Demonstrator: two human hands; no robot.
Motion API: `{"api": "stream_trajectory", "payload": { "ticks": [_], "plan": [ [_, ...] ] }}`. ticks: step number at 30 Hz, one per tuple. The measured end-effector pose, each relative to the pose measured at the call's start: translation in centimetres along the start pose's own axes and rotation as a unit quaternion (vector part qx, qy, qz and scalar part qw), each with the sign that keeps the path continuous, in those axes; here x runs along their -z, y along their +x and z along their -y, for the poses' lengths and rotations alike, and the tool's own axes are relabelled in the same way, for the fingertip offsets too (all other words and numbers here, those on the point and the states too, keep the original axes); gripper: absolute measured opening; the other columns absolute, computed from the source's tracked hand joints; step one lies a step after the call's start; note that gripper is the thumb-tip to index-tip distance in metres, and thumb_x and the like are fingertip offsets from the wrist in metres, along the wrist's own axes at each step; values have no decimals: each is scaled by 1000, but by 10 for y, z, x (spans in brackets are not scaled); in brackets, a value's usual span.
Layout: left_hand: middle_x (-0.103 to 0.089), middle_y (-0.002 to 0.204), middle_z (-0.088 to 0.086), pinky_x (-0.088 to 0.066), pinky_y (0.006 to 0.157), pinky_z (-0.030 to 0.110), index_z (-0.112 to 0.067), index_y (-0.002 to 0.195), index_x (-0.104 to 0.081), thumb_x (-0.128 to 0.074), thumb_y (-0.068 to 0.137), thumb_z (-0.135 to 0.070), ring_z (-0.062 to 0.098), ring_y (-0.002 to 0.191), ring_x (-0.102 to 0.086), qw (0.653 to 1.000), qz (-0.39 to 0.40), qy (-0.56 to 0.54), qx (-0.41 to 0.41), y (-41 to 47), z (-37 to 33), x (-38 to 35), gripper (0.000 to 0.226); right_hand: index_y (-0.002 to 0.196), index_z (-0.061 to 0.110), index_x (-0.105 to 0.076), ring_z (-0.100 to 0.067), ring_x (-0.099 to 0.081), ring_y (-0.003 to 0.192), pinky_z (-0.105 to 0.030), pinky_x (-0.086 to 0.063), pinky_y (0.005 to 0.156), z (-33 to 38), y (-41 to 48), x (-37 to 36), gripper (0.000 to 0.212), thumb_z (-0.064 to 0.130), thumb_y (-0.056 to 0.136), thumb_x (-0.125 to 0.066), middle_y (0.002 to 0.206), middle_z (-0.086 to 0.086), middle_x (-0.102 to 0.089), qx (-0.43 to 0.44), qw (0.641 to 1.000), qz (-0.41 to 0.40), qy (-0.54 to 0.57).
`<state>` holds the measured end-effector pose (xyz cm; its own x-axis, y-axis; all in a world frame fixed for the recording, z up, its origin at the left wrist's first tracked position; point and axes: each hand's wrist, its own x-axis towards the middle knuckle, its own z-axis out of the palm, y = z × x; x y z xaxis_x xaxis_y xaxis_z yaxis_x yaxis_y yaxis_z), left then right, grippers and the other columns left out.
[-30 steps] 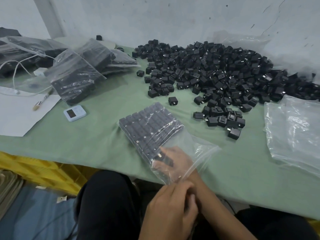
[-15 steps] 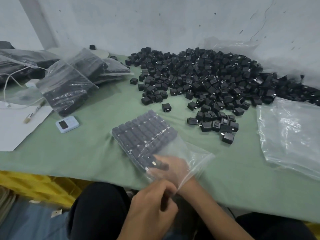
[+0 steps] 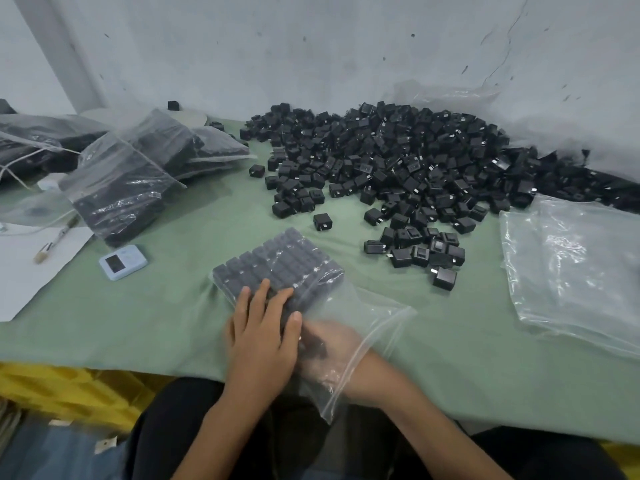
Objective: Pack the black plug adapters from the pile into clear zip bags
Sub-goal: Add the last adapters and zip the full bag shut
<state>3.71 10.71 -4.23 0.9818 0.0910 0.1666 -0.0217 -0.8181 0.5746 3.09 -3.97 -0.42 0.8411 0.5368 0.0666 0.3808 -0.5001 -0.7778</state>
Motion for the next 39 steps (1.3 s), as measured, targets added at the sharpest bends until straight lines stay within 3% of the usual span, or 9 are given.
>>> {"api": "stream_trajectory", "payload": {
  "ticks": [9,12,15,18,23,28,32,36,39],
  "plan": [
    [-15,165,-14,-8,120,40,-38,149,-36,-40,101,-48,7,151,3,1000,5,-18,10,1,8,-7,50,123,13,-65,-11,-65,101,-37,-54,92,-20,-57,58,32,3,93,-62,108,5,-70,-87,963,160,200],
    [-15,165,-13,-7,121,41,-36,150,-36,-40,101,-47,7,152,4,1000,6,-20,10,1,8,-7,50,105,24,-76,-13,-68,89,-31,-57,75,-51,-76,114,24,8,92,-63,108,-4,-73,-173,973,13,152],
    [-16,165,-13,-7,121,41,-35,149,-37,-42,101,-45,7,152,3,1000,5,-30,8,1,6,-6,50,113,25,-69,-25,-63,101,-40,-52,91,-89,-56,152,20,18,94,-64,122,-9,-63,-239,934,-233,-125],
    [-15,165,-14,-7,121,40,-34,150,-36,-42,101,-46,7,152,4,999,6,-38,8,0,7,-5,50,132,28,-57,-26,-51,119,-37,-44,99,-118,-39,157,42,35,92,-67,133,-3,-49,-285,907,-197,-240],
    [-14,164,-17,-6,121,40,-35,150,-35,-39,101,-47,4,151,5,999,3,-37,7,0,8,-6,50,113,32,-52,-25,-55,97,-36,-46,80,-120,-54,148,29,34,88,-66,100,1,-53,-294,906,-172,-251],
    [-13,165,-16,-5,120,39,-35,150,-34,-37,102,-46,4,151,6,1000,2,-31,6,0,7,-7,50,109,31,-73,-18,-68,77,-25,-56,69,-70,-105,120,25,16,98,-55,102,-4,-67,-234,912,-289,174],
    [-13,165,-14,-6,120,40,-34,151,-34,-35,103,-45,7,151,5,1000,4,-23,6,1,7,-7,49,107,6,-73,-30,-69,86,-34,-60,74,-31,-128,54,26,15,84,-63,110,-28,-67,-209,808,-193,517],
    [-13,165,-14,-5,120,40,-34,150,-35,-35,103,-45,6,151,5,1000,5,-27,2,0,7,-8,49,102,-1,-69,-34,-70,90,-39,-60,78,-16,-95,11,18,8,89,-62,103,-26,-70,-242,763,-181,571],
    [-12,165,-15,-4,120,38,-35,151,-33,-33,103,-46,4,151,7,1000,5,-28,-1,0,8,-7,49,104,0,-68,-28,-71,84,-37,-61,75,-15,-57,2,17,9,99,-54,99,-20,-72,-244,806,-210,497]
  ]
}}
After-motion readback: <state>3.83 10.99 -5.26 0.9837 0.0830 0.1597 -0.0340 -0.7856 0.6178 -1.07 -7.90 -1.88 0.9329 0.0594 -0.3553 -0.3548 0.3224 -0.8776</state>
